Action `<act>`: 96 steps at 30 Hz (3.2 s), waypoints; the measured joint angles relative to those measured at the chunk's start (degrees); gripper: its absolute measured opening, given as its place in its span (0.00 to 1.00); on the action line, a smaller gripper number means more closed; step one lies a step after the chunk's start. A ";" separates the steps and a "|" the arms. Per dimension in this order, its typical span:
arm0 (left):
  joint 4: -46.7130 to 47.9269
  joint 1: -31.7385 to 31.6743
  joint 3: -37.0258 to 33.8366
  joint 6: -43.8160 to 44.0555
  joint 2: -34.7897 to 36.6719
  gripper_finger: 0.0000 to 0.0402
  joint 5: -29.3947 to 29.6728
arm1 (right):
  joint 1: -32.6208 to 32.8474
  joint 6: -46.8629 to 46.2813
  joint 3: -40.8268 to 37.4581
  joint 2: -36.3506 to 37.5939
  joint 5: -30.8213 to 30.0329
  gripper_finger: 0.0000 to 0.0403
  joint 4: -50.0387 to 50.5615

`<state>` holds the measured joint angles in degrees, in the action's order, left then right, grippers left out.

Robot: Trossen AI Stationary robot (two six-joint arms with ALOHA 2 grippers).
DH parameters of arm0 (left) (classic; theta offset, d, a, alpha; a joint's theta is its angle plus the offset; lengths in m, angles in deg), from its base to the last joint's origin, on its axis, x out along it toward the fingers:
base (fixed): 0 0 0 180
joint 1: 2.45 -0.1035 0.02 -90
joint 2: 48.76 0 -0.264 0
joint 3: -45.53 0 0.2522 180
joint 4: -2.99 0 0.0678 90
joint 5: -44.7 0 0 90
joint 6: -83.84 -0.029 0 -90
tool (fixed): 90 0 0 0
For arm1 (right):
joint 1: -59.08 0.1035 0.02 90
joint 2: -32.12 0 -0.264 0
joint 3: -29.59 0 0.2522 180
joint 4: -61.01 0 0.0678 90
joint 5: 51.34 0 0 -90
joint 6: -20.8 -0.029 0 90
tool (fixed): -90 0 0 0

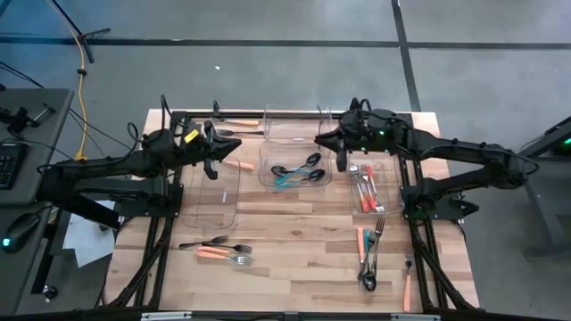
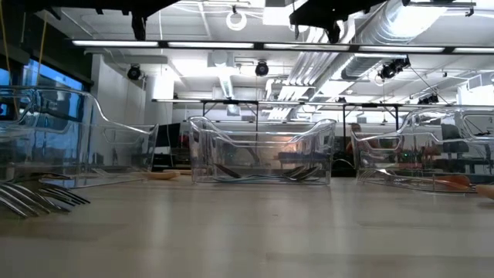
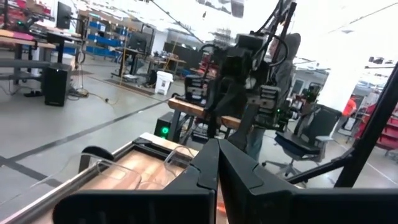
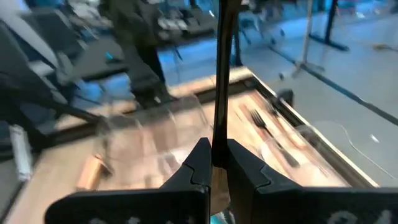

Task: Sort silverware by color (type)
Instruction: Put the black fork into the top transparent bin

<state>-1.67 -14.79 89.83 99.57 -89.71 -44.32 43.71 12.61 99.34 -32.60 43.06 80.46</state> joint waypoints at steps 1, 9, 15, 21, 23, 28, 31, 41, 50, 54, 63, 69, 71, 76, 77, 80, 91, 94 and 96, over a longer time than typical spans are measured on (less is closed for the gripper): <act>-0.11 0.02 0.00 -0.06 0.00 0.00 0.18 | -0.36 0.48 1.41 -1.25 -0.48 0.02 1.79; -1.18 -0.02 0.02 -0.40 0.00 0.00 3.40 | -8.74 8.81 21.17 -18.44 1.42 0.02 21.60; -1.19 -0.02 0.02 -0.42 0.00 0.00 4.26 | -14.26 17.97 34.35 -34.61 3.13 0.02 34.37; -1.17 -0.02 0.02 -0.40 0.00 0.00 4.31 | -16.51 25.08 43.15 -49.11 2.48 0.02 45.81; -1.17 -0.02 0.02 -0.40 0.00 0.00 4.33 | -16.93 26.20 45.11 -53.06 2.44 0.02 48.85; -1.16 -0.02 0.02 -0.37 0.00 0.00 4.46 | -17.59 26.68 47.54 -60.19 1.53 0.02 52.52; -1.15 -0.01 0.02 -0.37 0.00 0.00 4.46 | -17.74 26.21 47.90 -62.63 1.10 0.03 52.68; -1.12 -0.02 0.02 -0.35 0.00 0.00 4.94 | -17.49 26.08 47.81 -65.27 0.94 0.06 52.27; -1.11 -0.02 0.02 -0.37 0.00 0.00 5.81 | -17.49 23.59 47.81 -65.27 0.77 0.14 51.56; -1.11 -0.02 0.02 -0.37 0.00 0.00 5.84 | -17.49 23.63 47.81 -65.27 0.79 0.15 51.59; -1.17 -0.01 0.04 -0.32 0.00 0.00 5.77 | -17.53 23.65 50.17 -64.68 1.72 0.27 57.75; -2.46 -0.02 0.04 0.67 0.00 0.00 5.43 | -18.01 22.70 59.20 -64.61 0.36 0.39 62.38; -2.66 -0.02 0.07 0.67 0.00 0.00 5.09 | -18.02 22.58 62.85 -64.57 0.36 0.42 62.96; -2.64 0.00 0.07 0.65 0.00 0.00 4.04 | -18.04 19.80 70.87 -64.46 6.51 0.47 67.74; -2.64 0.00 0.07 0.67 0.00 0.00 4.04 | -18.04 19.41 71.90 -64.44 9.63 0.47 69.42; -2.65 -0.01 0.07 0.65 0.00 0.00 4.05 | -17.94 19.70 73.36 -64.15 16.28 0.47 74.04; -2.58 -0.01 0.07 0.63 0.00 0.00 4.07 | -15.25 17.39 51.86 -45.39 17.17 0.47 65.43; -2.51 -0.01 0.07 0.61 0.00 0.00 4.07 | -13.95 11.47 39.27 -35.68 16.99 0.47 55.55; -2.51 -0.01 0.07 0.61 0.00 0.00 4.07 | -12.31 7.08 30.94 -28.94 16.96 0.47 48.56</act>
<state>-4.18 -14.80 89.90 100.18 -89.71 -40.26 31.40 19.69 130.29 -61.54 60.02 129.02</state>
